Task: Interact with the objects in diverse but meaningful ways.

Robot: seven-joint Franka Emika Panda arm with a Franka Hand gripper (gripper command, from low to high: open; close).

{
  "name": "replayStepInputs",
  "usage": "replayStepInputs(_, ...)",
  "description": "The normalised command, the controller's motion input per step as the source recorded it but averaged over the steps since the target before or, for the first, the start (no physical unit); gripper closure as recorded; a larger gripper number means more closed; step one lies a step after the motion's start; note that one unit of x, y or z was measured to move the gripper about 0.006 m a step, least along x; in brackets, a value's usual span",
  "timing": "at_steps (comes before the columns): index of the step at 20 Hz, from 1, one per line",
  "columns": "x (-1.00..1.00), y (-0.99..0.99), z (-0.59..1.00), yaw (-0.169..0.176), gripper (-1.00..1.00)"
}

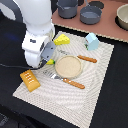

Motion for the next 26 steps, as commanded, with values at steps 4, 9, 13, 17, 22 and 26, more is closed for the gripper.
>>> replayStepInputs(4,-0.08,0.0,-0.26,-0.14,-1.0)
replayStepInputs(9,-0.1,-0.01,-0.26,-0.126,1.0)
replayStepInputs(13,-0.11,0.0,-0.26,-0.105,1.0)
replayStepInputs(17,-0.08,0.0,-0.27,-0.083,1.0)
replayStepInputs(22,-0.06,0.0,-0.27,-0.031,1.0)
replayStepInputs(26,-0.02,0.02,-0.15,0.0,1.0)
